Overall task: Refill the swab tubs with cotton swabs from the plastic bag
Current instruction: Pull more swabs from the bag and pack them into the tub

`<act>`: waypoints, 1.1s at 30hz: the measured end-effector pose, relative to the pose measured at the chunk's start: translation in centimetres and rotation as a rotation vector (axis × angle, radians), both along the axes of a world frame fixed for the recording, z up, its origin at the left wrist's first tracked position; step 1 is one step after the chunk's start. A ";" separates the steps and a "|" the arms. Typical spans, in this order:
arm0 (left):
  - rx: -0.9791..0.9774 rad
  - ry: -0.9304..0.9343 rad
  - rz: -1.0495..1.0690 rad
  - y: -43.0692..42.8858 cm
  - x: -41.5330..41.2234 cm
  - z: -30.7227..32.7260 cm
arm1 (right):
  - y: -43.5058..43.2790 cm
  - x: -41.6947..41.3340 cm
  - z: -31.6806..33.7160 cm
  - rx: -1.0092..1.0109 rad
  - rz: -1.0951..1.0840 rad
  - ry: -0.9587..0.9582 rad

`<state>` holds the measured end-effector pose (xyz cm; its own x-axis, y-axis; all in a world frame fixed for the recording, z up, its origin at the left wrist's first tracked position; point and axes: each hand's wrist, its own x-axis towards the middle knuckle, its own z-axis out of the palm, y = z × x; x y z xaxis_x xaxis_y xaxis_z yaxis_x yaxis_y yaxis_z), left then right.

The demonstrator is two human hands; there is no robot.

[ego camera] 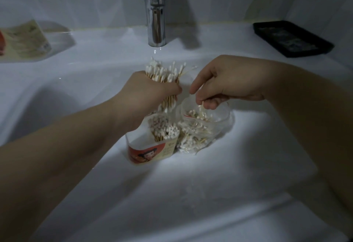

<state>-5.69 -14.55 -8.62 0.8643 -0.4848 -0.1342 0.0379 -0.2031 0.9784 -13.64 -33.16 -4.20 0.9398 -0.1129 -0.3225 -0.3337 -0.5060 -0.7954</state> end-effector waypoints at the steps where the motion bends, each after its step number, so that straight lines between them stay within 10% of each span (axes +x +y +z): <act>1: -0.009 -0.004 0.012 0.0 0.0 0.0 | 0.0 -0.1 0.0 -0.046 0.023 0.010; 7: -0.026 -0.003 -0.054 0.0 -0.1 0.2 | 0.2 -0.1 0.4 -0.316 0.059 -0.063; 13: -0.024 -0.013 -0.107 -0.2 -0.6 0.3 | 1.9 0.3 0.5 0.033 -0.070 -0.312; 24: -0.104 -0.001 -0.271 0.1 -0.3 0.2 | 2.3 0.2 -0.1 -0.237 0.022 -0.308; 33: -0.135 0.002 -0.255 0.0 -0.4 0.1 | 1.9 0.2 0.2 0.050 -0.005 -0.328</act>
<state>-6.04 -14.58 -8.48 0.7117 -0.7003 -0.0557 0.0045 -0.0747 0.9972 -13.46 -31.26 -3.97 0.9940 -0.1094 -0.0079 -0.0580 -0.4630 -0.8845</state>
